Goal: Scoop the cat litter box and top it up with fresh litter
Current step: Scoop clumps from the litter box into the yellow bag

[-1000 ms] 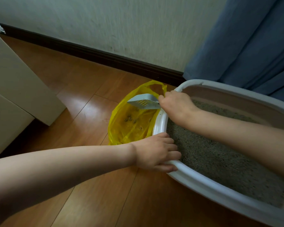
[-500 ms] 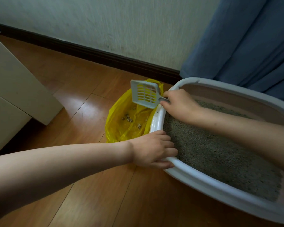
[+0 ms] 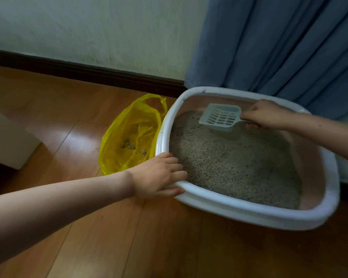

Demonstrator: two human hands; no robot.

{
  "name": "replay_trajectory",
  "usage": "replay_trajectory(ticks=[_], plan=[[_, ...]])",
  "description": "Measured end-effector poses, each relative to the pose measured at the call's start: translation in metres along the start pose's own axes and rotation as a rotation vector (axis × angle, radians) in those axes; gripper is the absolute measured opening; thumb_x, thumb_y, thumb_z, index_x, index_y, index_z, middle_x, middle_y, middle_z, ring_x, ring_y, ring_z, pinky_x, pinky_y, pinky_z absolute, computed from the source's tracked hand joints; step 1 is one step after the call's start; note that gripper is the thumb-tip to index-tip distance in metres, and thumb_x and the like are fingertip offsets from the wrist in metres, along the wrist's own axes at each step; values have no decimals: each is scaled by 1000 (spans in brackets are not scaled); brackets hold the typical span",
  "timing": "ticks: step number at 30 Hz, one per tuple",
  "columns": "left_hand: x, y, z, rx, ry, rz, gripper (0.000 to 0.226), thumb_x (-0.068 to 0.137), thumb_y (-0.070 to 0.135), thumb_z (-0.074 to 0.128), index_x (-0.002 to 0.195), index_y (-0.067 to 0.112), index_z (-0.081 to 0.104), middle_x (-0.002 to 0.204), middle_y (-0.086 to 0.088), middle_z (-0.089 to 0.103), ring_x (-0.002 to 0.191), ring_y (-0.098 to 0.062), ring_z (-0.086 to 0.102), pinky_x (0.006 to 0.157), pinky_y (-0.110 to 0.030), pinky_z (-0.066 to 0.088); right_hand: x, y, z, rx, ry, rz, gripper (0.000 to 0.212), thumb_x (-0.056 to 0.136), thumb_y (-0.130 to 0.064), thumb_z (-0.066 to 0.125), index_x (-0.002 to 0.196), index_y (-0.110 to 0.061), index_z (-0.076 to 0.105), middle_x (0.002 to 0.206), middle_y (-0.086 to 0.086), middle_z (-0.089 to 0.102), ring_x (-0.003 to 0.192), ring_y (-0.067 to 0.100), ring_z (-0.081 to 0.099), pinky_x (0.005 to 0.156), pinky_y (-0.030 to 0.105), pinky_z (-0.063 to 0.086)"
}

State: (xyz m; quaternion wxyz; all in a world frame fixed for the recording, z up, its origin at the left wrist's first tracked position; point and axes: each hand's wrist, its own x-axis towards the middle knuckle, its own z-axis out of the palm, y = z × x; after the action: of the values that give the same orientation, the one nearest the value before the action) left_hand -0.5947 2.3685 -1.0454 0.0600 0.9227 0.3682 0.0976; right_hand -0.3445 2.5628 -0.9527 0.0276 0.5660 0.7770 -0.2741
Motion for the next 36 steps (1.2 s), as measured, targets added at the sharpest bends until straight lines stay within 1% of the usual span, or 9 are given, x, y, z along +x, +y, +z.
replay_trajectory(ticks=[4,9,13,16,24,28,30,33,36], plan=[[1,-1,1,18,-20,-6,28,100,44,44,96,18,54,88,0,56,83,-23,50,85,-34,36,-8,35,-31,-594,-104,112,32,90,-30,55,61,-16,52,62,1,52,54,15,46,49,24,31],[2,-1,1,35,-26,-2,31,101,45,41,95,18,54,88,0,56,84,-23,50,85,-34,36,-17,50,-50,-1018,-196,307,5,87,-14,53,83,-14,56,75,-2,56,62,12,48,55,22,36],[2,0,1,38,-20,2,28,100,45,42,93,20,52,86,0,55,82,-23,51,83,-33,36,-9,60,-32,-1294,-182,294,26,99,-22,41,123,-23,51,108,-7,54,95,9,52,68,22,36],[3,0,1,41,-17,5,27,99,44,44,92,19,52,84,0,55,81,-23,51,82,-33,35,1,67,-16,-1430,-162,280,30,99,-22,44,128,-26,50,121,-11,53,109,7,51,72,22,33],[3,1,2,28,-3,8,28,99,44,44,92,19,52,83,1,53,79,-23,50,81,-34,37,24,69,-4,-1417,-135,219,30,100,-20,42,129,-22,50,123,-8,55,114,11,53,84,24,41],[3,0,3,34,13,9,27,98,44,46,91,18,52,83,1,52,79,-22,49,81,-33,36,42,57,-7,-1381,-98,143,30,102,-20,38,130,-18,49,124,-5,55,112,15,54,80,27,40],[3,0,4,34,20,11,26,98,44,48,91,19,51,82,1,52,79,-22,49,80,-33,35,51,49,-9,-1327,-74,131,31,101,-21,39,130,-17,48,114,-4,57,102,14,55,81,27,40],[4,0,4,30,27,12,25,97,43,50,90,19,51,82,1,51,78,-22,48,80,-33,35,63,35,-11,-1226,-19,95,28,99,-22,41,125,-17,50,77,-5,42,72,11,45,65,24,35],[3,-1,5,29,24,11,27,97,43,50,90,18,53,82,1,51,78,-22,48,80,-33,36,68,21,-11,-1187,1,19,27,98,-17,41,123,-17,51,76,-5,37,81,14,44,66,26,36]])
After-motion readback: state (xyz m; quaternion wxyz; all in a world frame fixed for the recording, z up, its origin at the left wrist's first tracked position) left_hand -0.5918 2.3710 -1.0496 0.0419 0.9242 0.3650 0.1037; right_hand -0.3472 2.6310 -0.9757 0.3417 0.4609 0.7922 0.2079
